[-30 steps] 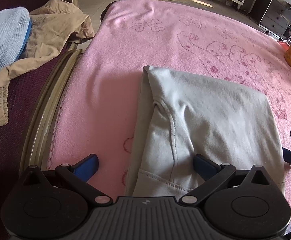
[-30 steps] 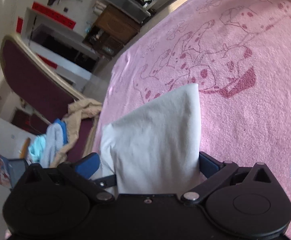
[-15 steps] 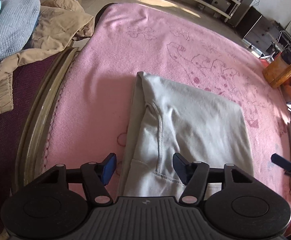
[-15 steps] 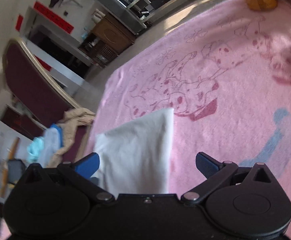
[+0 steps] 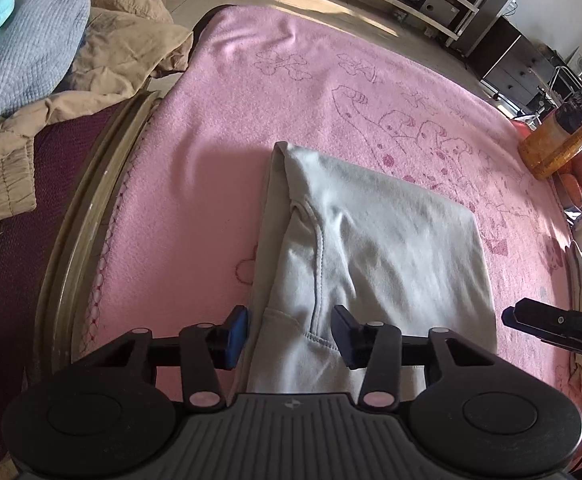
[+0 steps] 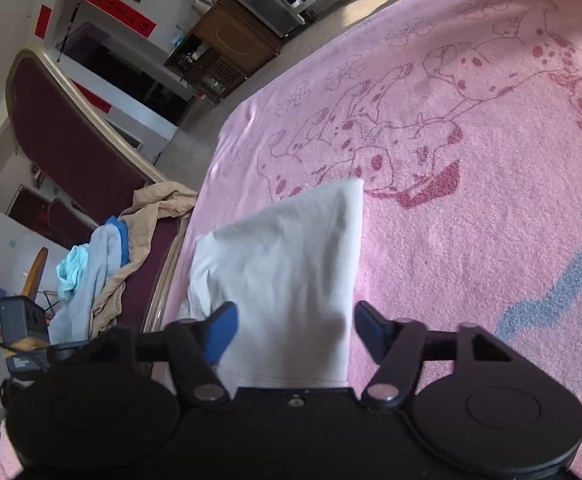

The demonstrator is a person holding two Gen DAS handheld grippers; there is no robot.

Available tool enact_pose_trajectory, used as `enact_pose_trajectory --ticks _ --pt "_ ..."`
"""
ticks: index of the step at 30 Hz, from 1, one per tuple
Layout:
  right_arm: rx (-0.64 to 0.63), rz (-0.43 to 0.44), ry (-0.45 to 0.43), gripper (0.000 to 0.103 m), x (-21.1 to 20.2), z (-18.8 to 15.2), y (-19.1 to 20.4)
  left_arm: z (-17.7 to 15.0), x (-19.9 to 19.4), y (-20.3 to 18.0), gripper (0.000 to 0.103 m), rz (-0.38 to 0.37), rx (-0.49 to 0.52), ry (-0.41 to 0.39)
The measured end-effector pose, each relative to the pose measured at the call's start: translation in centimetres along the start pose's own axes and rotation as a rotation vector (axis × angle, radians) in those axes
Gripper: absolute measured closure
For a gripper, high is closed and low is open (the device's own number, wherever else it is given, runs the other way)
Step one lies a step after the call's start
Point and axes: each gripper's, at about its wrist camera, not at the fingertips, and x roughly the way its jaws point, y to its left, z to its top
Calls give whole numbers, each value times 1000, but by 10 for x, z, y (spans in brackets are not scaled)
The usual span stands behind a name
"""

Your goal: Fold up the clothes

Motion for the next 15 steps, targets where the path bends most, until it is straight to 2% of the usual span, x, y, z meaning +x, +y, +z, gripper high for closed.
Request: enact_pose_trajectory --ticks 4,8,10,12,15 --pt "59 21 16 53 3 -2 -6 -3 -3 4 59 40 1 13" --pt "115 49 31 53 7 1 -17 -3 3 0 58 -7 26 51" --pt "136 44 44 55 10 2 -22 -3 6 -3 57 11 45 70" --pt "137 19 51 56 12 2 -27 -3 8 -3 52 21 49 83" --pt "161 40 66 64 16 3 -34 2 11 1 53 9 29 92"
